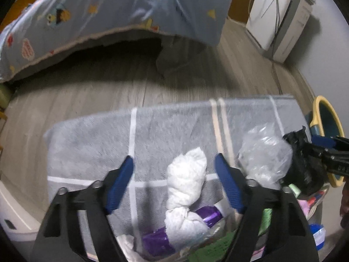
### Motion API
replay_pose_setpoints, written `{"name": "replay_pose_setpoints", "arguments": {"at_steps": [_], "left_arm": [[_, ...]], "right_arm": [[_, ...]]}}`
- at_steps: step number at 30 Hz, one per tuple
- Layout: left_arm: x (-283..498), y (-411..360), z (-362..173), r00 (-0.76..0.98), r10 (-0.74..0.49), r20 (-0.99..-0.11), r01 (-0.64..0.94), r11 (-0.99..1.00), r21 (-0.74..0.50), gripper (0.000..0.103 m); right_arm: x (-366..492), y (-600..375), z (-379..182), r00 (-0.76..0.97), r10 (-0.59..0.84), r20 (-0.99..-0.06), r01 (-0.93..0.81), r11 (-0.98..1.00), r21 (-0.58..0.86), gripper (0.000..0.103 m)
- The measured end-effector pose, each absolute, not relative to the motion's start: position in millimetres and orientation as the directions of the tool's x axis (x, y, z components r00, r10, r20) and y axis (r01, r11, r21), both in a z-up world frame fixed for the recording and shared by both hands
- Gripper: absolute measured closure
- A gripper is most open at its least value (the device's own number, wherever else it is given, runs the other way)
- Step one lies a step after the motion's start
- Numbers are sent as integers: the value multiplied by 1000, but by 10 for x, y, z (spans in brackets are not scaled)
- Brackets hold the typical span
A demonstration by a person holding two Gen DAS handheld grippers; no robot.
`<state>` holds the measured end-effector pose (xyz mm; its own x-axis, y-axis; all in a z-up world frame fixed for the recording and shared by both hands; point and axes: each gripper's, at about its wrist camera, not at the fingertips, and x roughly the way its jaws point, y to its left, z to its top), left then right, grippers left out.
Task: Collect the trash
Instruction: 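Grasp the white tissue with the left gripper while the right gripper grasps the black plastic bag, then carry both items over the teal bin and open both grippers to drop them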
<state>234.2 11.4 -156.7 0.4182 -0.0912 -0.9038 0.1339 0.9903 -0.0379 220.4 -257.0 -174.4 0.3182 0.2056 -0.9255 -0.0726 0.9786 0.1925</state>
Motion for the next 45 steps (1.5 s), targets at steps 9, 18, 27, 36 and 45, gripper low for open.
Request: {"name": "replay_pose_setpoints", "arguments": {"at_steps": [9,18,27,36,45], "left_arm": [[2344,47,-1832,318,-110,-942,181,982,-54,66],[2222,34,-1488,432,-77,-899,214,977,20,77],[1992,-49,-783,618,-90,-781,220,974,62,77],[1810,-184,-97,760,-161,-630,237,971,38,77],[1678,-896,225,775,-307,-553,376,926,14,77]], "right_arm": [[2223,-2658,-1764,298,343,-891,-58,938,342,96],[2081,-2654,-1304,388,322,-864,-87,946,314,102],[1893,-2744,-632,531,284,-799,-105,957,270,102],[1675,-2990,12,653,241,-718,-109,968,226,102],[1397,-3985,358,709,99,-698,46,981,187,102]]}}
